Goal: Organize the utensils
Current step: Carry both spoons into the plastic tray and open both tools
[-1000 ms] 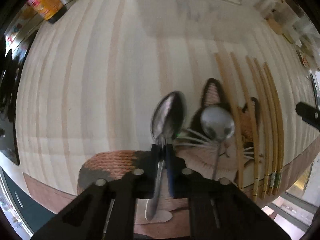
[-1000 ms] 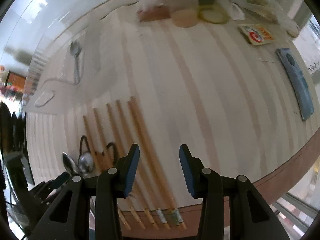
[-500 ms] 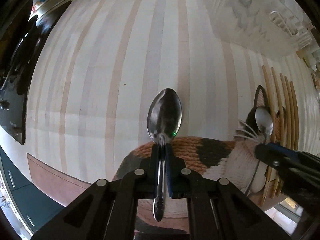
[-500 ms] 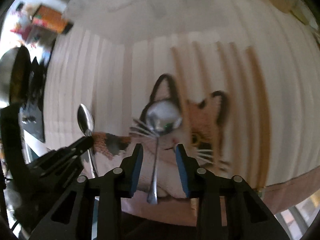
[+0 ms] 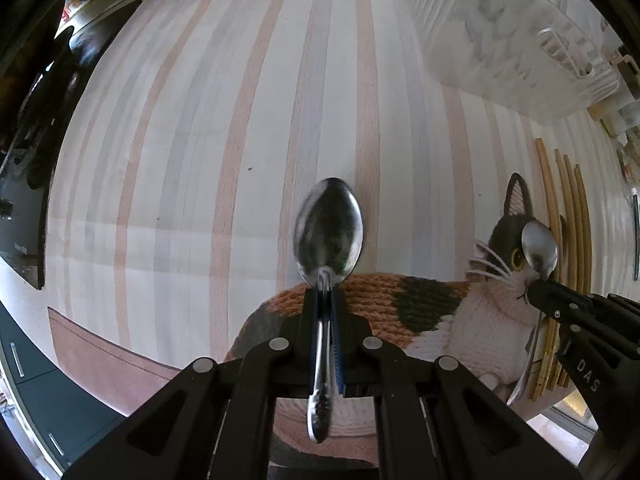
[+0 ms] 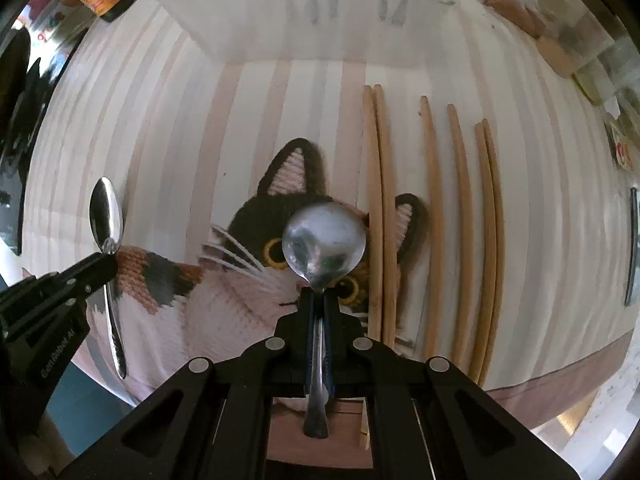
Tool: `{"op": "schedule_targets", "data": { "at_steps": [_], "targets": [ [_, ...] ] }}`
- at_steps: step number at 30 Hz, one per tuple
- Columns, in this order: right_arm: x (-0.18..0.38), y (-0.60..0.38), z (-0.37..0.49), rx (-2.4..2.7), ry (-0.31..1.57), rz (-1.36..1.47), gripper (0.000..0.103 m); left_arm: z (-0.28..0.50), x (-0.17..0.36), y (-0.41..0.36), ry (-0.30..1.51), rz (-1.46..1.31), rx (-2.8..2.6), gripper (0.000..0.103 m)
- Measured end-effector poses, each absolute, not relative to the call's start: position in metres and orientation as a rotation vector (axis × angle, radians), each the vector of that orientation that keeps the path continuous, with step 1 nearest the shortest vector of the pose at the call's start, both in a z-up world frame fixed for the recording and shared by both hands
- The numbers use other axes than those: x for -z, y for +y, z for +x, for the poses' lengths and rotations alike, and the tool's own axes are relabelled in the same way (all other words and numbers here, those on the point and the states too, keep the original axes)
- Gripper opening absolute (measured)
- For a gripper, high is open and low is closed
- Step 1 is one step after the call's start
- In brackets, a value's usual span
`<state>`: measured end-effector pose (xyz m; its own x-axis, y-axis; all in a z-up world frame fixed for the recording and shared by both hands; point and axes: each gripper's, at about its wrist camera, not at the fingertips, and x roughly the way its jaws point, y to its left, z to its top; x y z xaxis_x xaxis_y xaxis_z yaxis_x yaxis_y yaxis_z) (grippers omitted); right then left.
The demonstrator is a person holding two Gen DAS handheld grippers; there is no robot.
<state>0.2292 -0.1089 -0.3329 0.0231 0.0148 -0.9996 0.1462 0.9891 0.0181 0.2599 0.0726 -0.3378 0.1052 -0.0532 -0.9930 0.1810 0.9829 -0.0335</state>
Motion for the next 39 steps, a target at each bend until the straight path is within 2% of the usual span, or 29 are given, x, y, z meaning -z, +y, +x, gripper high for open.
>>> {"op": "schedule_targets", "data": {
  "at_steps": [11, 15, 22, 30, 39],
  "targets": [
    [0.333, -0.112, 0.227, 0.110, 1.547, 0.123, 0.005, 0.264, 0.330, 0.068, 1.458, 0.096, 0.174, 0.008],
    [0.335, -0.105, 0.231, 0.108, 1.548, 0.104, 0.005, 0.261, 0.330, 0.062, 1.448, 0.111, 0.166, 0.004],
    [0.335, -0.105, 0.225, 0.118, 1.519, 0.138, 0.005, 0.248, 0.325, 0.047, 1.420, 0.134, 0.157, 0.004],
    [0.303, -0.113, 0.222, 0.076, 1.443, 0.180, 0.005, 0.239, 0.286, 0.035, 1.337, 0.134, 0.168, 0.004],
    [0.239, -0.132, 0.220, 0.033, 1.319, 0.237, 0.005, 0.243, 0.211, 0.020, 1.200, 0.083, 0.224, 0.004]
  ]
}}
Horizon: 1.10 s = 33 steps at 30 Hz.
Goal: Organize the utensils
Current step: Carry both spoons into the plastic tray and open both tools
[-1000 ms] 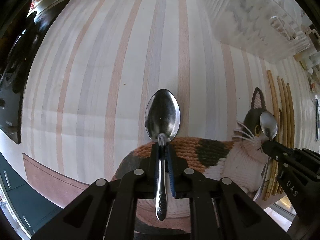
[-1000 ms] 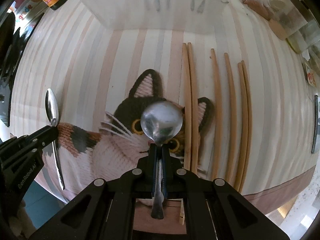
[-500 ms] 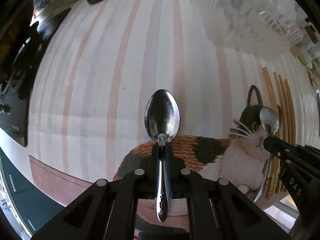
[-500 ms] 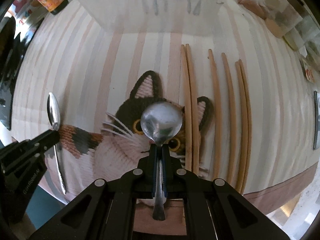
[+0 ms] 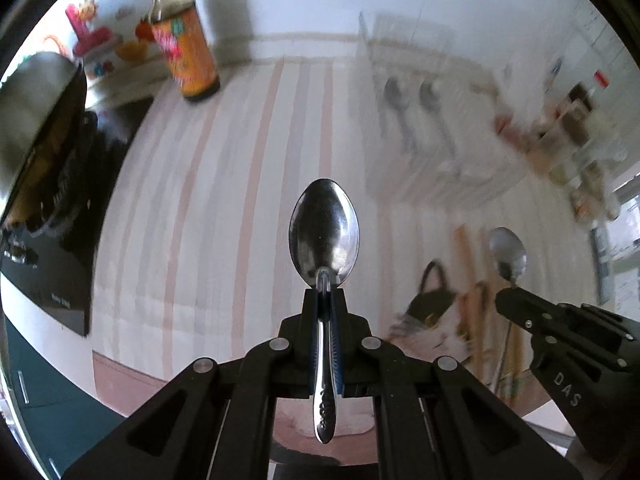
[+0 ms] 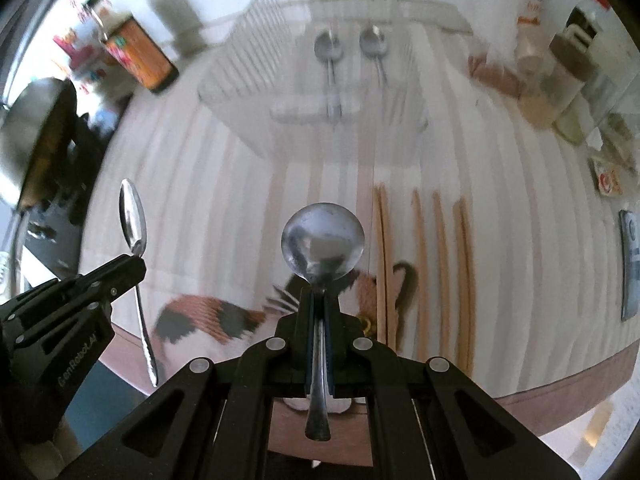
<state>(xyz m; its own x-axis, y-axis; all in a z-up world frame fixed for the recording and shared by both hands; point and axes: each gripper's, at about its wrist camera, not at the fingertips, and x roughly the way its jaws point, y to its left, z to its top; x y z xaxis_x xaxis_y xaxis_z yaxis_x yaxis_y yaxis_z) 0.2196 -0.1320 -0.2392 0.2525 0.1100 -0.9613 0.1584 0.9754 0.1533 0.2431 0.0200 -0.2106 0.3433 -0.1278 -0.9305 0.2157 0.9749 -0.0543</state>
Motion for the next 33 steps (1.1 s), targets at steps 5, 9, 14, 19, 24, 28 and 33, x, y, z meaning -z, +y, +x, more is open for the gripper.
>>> {"op": "schedule_targets", "data": {
  "at_steps": [5, 9, 14, 19, 24, 28, 33],
  "targets": [
    [0.194, -0.149, 0.232, 0.032, 1.239, 0.272, 0.005, 0.256, 0.157, 0.007, 1.117, 0.046, 0.283, 0.004],
    [0.159, -0.173, 0.251, 0.041, 1.166, 0.322, 0.005, 0.283, 0.120, -0.010, 1.063, 0.022, 0.335, 0.004],
    [0.136, -0.206, 0.293, 0.070, 1.109, 0.358, 0.005, 0.333, 0.101, -0.033, 1.060, -0.009, 0.365, 0.004],
    [0.139, -0.228, 0.346, 0.081, 1.120, 0.376, 0.004, 0.393, 0.116, -0.056, 1.152, -0.023, 0.373, 0.004],
    [0.161, -0.239, 0.399, 0.088, 1.170, 0.365, 0.005, 0.441, 0.147, -0.072, 1.274, -0.054, 0.378, 0.004],
    [0.183, -0.241, 0.429, 0.091, 1.232, 0.345, 0.005, 0.460, 0.158, -0.078, 1.328, -0.043, 0.348, 0.005],
    [0.205, -0.244, 0.446, 0.089, 1.312, 0.327, 0.021, 0.463, 0.158, -0.071, 1.340, -0.006, 0.269, 0.008]
  ]
}}
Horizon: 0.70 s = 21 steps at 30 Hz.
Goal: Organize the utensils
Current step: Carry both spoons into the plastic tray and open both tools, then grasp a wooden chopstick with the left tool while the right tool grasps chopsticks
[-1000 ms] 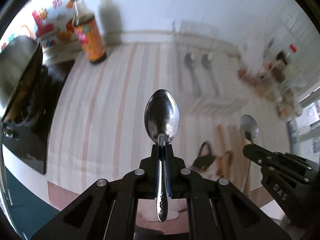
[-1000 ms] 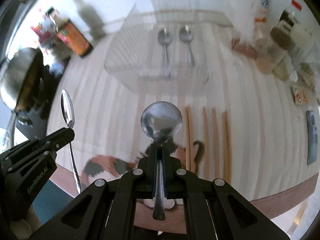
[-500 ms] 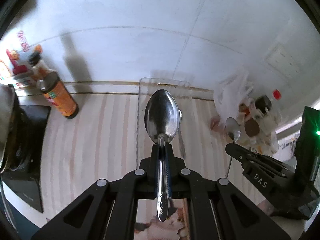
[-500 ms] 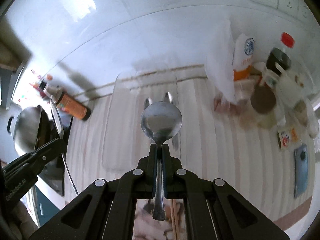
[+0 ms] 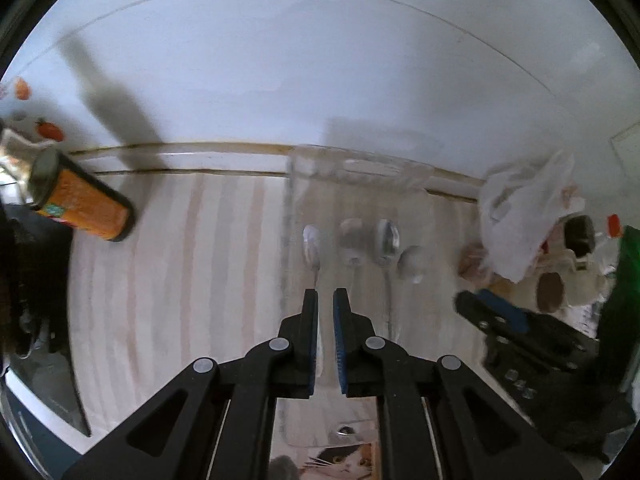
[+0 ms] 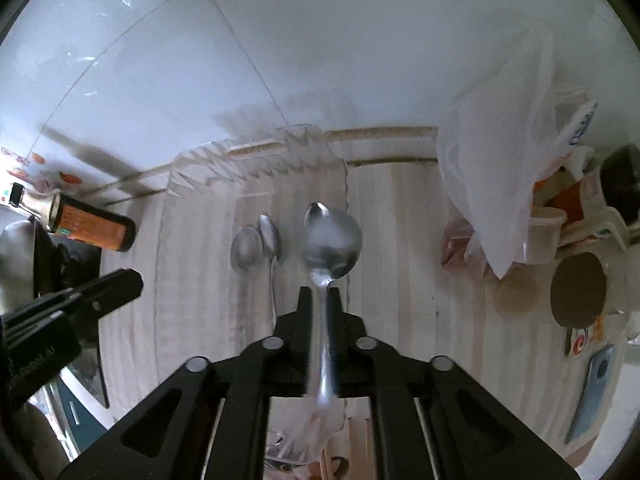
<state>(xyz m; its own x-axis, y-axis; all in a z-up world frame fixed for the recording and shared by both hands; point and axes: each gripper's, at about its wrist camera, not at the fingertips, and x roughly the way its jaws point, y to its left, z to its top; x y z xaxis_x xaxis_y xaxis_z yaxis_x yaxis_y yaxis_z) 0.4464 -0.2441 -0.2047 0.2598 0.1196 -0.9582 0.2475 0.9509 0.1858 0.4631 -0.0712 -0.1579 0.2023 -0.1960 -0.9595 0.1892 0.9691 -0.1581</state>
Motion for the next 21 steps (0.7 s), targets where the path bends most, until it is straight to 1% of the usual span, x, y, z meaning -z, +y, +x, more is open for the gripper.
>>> {"op": "schedule_targets", "data": {
  "at_steps": [1, 2, 3, 4, 5, 6, 7, 9, 10, 11, 12, 15, 21],
  "targets": [
    [0.204, -0.246, 0.445, 0.090, 1.308, 0.327, 0.026, 0.460, 0.156, -0.068, 1.323, 0.003, 0.250, 0.010],
    [0.202, -0.247, 0.444, 0.091, 1.300, 0.325, 0.031, 0.458, 0.155, -0.066, 1.304, 0.026, 0.223, 0.016],
    [0.201, -0.249, 0.442, 0.095, 1.294, 0.324, 0.032, 0.454, 0.153, -0.064, 1.286, 0.052, 0.194, 0.030],
    [0.198, -0.250, 0.439, 0.100, 1.289, 0.321, 0.034, 0.449, 0.151, -0.060, 1.260, 0.063, 0.175, 0.039],
    [0.196, -0.252, 0.435, 0.105, 1.283, 0.316, 0.037, 0.446, 0.149, -0.057, 1.235, 0.069, 0.156, 0.057],
    [0.193, -0.253, 0.430, 0.116, 1.274, 0.312, 0.040, 0.442, 0.147, -0.054, 1.206, 0.076, 0.132, 0.070],
    [0.188, -0.253, 0.425, 0.127, 1.264, 0.301, 0.042, 0.435, 0.143, -0.049, 1.162, 0.082, 0.101, 0.074],
    [0.179, -0.254, 0.414, 0.159, 1.233, 0.280, 0.053, 0.426, 0.138, -0.043, 1.110, 0.084, 0.069, 0.082],
    [0.176, -0.256, 0.407, 0.172, 1.218, 0.277, 0.056, 0.421, 0.136, -0.039, 1.086, 0.074, 0.059, 0.085],
    [0.173, -0.258, 0.400, 0.183, 1.202, 0.274, 0.061, 0.416, 0.135, -0.036, 1.069, 0.064, 0.056, 0.097],
    [0.171, -0.260, 0.392, 0.194, 1.184, 0.272, 0.064, 0.413, 0.135, -0.033, 1.063, 0.057, 0.055, 0.103],
    [0.167, -0.264, 0.369, 0.226, 1.142, 0.260, 0.067, 0.401, 0.138, -0.031, 1.064, 0.066, 0.040, 0.103],
    [0.175, -0.277, 0.324, 0.269, 1.139, 0.293, 0.068, 0.367, 0.156, -0.034, 1.097, 0.089, 0.036, 0.103]
  ]
}}
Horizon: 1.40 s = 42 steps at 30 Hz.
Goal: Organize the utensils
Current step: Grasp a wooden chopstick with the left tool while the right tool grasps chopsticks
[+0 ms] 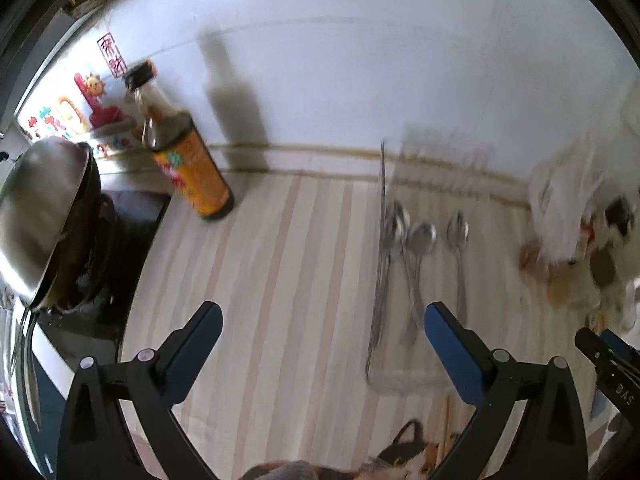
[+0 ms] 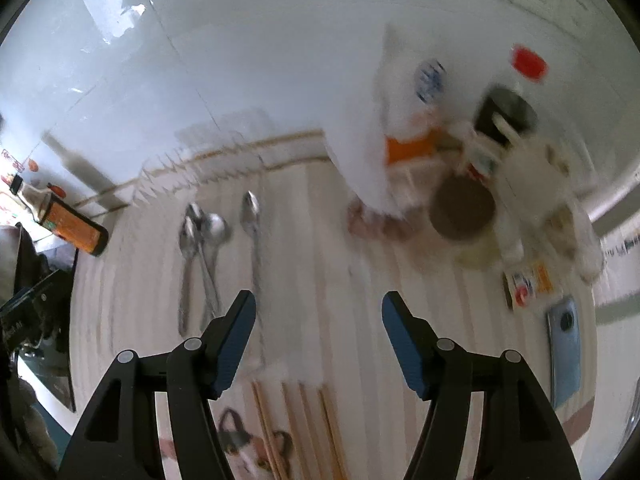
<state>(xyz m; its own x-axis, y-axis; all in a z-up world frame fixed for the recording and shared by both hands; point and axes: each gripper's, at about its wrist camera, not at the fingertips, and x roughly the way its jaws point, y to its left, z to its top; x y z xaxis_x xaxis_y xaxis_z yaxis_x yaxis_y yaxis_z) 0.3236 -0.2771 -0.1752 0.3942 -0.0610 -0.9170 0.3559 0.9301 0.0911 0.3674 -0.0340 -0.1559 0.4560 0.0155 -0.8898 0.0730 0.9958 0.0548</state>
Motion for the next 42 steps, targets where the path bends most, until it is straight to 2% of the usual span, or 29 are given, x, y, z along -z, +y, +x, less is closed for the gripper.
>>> {"op": "schedule_targets", "data": {
  "at_steps": [5, 7, 9, 10, 12, 13, 15, 16, 18, 19, 21, 24, 28, 34, 42],
  "targets": [
    [0.210, -0.279, 0.277, 0.267, 1.232, 0.320, 0.066, 0.324, 0.192, -0.039, 1.186, 0.139, 0.038, 0.103],
    [0.229, -0.278, 0.256, 0.250, 1.281, 0.336, 0.056, 0.307, 0.211, -0.045, 1.238, 0.147, 0.066, 0.102],
    [0.256, -0.275, 0.236, 0.235, 1.348, 0.362, 0.041, 0.292, 0.232, -0.053, 1.302, 0.158, 0.100, 0.088],
    [0.270, -0.273, 0.227, 0.222, 1.381, 0.381, 0.038, 0.286, 0.242, -0.058, 1.335, 0.154, 0.122, 0.083],
    [0.291, -0.269, 0.213, 0.216, 1.423, 0.393, 0.031, 0.276, 0.256, -0.068, 1.392, 0.132, 0.175, 0.066],
    [0.299, -0.268, 0.208, 0.214, 1.438, 0.400, 0.031, 0.272, 0.264, -0.075, 1.418, 0.115, 0.205, 0.061],
    [0.316, -0.264, 0.199, 0.205, 1.467, 0.415, 0.019, 0.264, 0.275, -0.089, 1.459, 0.094, 0.270, 0.043],
    [0.318, -0.263, 0.195, 0.197, 1.465, 0.426, 0.018, 0.261, 0.280, -0.097, 1.478, 0.087, 0.297, 0.039],
    [0.317, -0.262, 0.191, 0.199, 1.450, 0.406, 0.006, 0.256, 0.289, -0.110, 1.507, 0.071, 0.344, 0.032],
    [0.317, -0.262, 0.189, 0.212, 1.457, 0.399, 0.004, 0.255, 0.294, -0.116, 1.519, 0.078, 0.352, 0.028],
    [0.319, -0.264, 0.182, 0.232, 1.468, 0.384, 0.002, 0.254, 0.302, -0.124, 1.538, 0.089, 0.362, 0.014],
    [0.319, -0.270, 0.170, 0.248, 1.469, 0.400, 0.000, 0.253, 0.310, -0.129, 1.543, 0.118, 0.354, 0.003],
    [0.317, -0.285, 0.151, 0.247, 1.453, 0.480, 0.000, 0.253, 0.306, -0.128, 1.520, 0.148, 0.356, 0.000],
    [0.312, -0.292, 0.144, 0.153, 1.440, 0.588, 0.008, 0.251, 0.301, -0.108, 1.493, 0.237, 0.303, 0.000],
    [0.317, -0.268, 0.165, 0.103, 1.476, 0.514, 0.011, 0.264, 0.294, -0.080, 1.580, 0.018, 0.342, 0.004]
  ]
}}
